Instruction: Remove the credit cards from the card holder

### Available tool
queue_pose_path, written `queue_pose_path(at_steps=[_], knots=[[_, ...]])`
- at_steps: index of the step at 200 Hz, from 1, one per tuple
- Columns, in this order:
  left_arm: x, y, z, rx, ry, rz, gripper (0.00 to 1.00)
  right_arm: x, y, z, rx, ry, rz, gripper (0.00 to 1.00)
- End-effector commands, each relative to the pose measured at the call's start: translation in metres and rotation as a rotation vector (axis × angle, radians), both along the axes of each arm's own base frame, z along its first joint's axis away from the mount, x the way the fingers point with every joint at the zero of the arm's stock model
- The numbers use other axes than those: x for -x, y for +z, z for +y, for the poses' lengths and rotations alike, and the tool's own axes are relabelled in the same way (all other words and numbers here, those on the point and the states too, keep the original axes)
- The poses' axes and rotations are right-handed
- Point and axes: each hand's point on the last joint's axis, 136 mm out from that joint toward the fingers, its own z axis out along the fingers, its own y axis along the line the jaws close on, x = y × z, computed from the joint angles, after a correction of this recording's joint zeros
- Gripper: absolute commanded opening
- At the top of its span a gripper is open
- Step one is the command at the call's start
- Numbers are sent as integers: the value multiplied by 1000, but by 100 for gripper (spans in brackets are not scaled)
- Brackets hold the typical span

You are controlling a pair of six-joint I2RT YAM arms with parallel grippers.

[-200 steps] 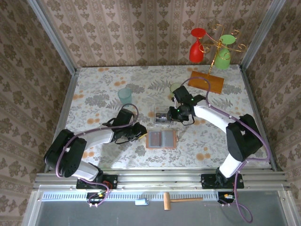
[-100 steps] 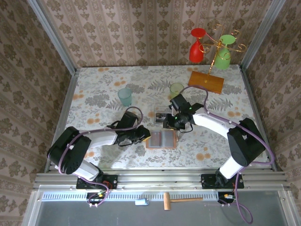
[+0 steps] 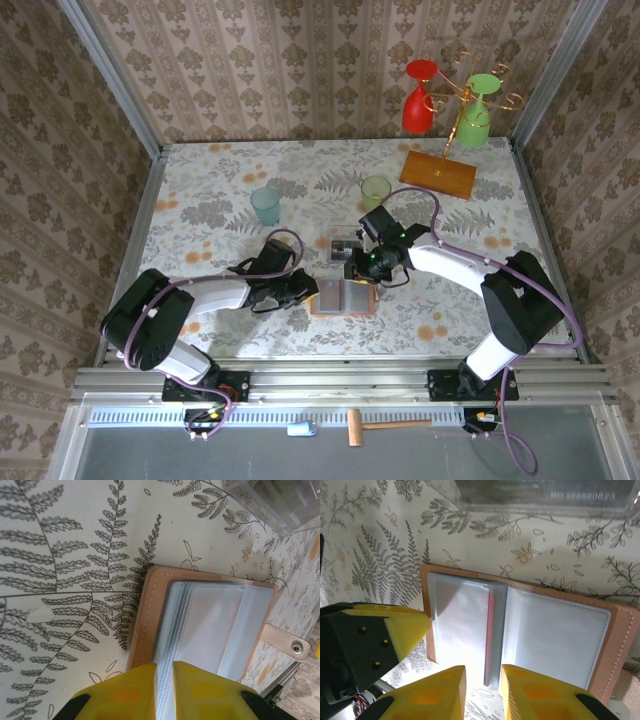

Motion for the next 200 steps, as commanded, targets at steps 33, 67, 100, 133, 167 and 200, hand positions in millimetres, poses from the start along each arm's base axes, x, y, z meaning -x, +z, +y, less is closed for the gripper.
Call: queue_pose_path(at_steps=[33,67,100,133,167,200], knots=[[7,-9,7,-34,-7,8,12,10,-3,6,-29,-10,37,24],[8,-10,8,-38,-4,13,11,13,-7,7,-22,-9,48,24],[9,-5,11,-24,13,-6,12,17,-10,11,-20,-4,51,24],[10,-2,12,-22,11,-4,12,19,-14,16,-25,2,61,24],[14,-10,13,-34,6,18,11,22,-17,21,-28,12,67,23],[15,-15,14,-41,4,27,8,24,-21,22,-26,11,74,21]])
